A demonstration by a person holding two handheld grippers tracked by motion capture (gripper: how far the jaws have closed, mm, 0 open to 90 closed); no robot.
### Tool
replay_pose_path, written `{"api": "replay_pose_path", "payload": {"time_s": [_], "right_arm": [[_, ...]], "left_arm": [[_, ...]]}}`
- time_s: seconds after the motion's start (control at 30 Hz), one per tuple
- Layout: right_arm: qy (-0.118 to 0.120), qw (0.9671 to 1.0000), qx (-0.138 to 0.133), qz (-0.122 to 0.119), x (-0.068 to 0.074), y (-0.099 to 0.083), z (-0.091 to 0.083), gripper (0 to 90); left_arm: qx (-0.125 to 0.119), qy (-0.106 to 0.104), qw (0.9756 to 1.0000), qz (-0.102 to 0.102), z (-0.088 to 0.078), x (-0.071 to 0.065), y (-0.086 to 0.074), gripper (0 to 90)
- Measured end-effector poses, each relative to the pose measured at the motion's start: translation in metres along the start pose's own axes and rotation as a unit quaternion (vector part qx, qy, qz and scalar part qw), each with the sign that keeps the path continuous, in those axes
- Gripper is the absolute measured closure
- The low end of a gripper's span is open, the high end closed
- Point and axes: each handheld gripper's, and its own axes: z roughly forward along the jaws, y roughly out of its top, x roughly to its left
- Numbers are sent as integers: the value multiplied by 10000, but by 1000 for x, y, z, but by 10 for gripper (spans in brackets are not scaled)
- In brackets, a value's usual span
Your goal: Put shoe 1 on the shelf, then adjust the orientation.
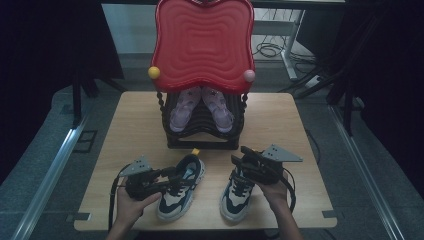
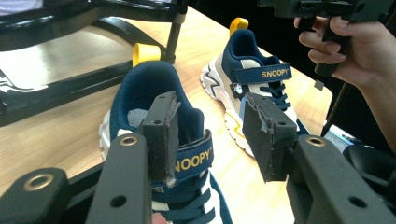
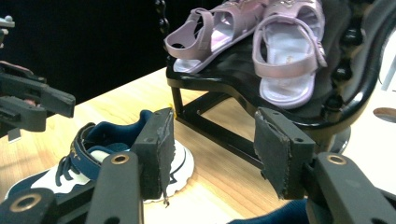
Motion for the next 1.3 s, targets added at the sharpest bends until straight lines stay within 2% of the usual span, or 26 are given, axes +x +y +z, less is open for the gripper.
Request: {"api": "replay_pose_path", "payload": {"time_s": [0.2, 0.23, 0.27, 0.47, 0.53, 0.67, 0.8, 0.87, 0.97, 1.03, 1.13, 1.3], "right_arm": [[-71, 9999, -70, 36, -2, 1, -5, 480], [-99, 9999, -88, 56, -2, 1, -7, 481], [-114, 9999, -89, 64, -2, 1, -7, 481], [-157, 9995, -106, 234, -7, 0, -5, 481], [-178, 9993, -123, 308, -8, 0, -6, 480], [-193, 9991, -115, 371, -10, -2, -7, 480], [-225, 9985, -147, 475, -12, -3, -9, 481], [-228, 9985, -148, 480, -12, -3, -9, 480], [-251, 9985, -138, 461, -11, -3, -9, 480], [-248, 9985, -120, 469, -10, -4, -9, 480], [-262, 9984, -109, 489, -11, -4, -8, 480], [-306, 9981, -86, 527, -12, -6, -7, 480]], "left_arm": [[101, -68, 9999, 20, 2, -3, 0, 592], [127, -111, 9999, 24, 3, -4, -1, 651], [175, -238, 9996, 10, 5, -6, -2, 673], [448, -425, 9981, 14, 14, -12, -5, 846], [466, -458, 9979, -14, 16, -14, -5, 885], [581, -556, 9968, -3, 22, -18, -6, 898], [848, -688, 9940, 34, 32, -27, -15, 898], [905, -693, 9935, 34, 33, -29, -17, 897], [1109, -645, 9917, 18, 36, -32, -30, 896], [1272, -536, 9904, -30, 39, -31, -38, 896], [1404, -450, 9891, 15, 43, -32, -42, 895], [1462, -367, 9885, 85, 44, -33, -44, 897]]}}
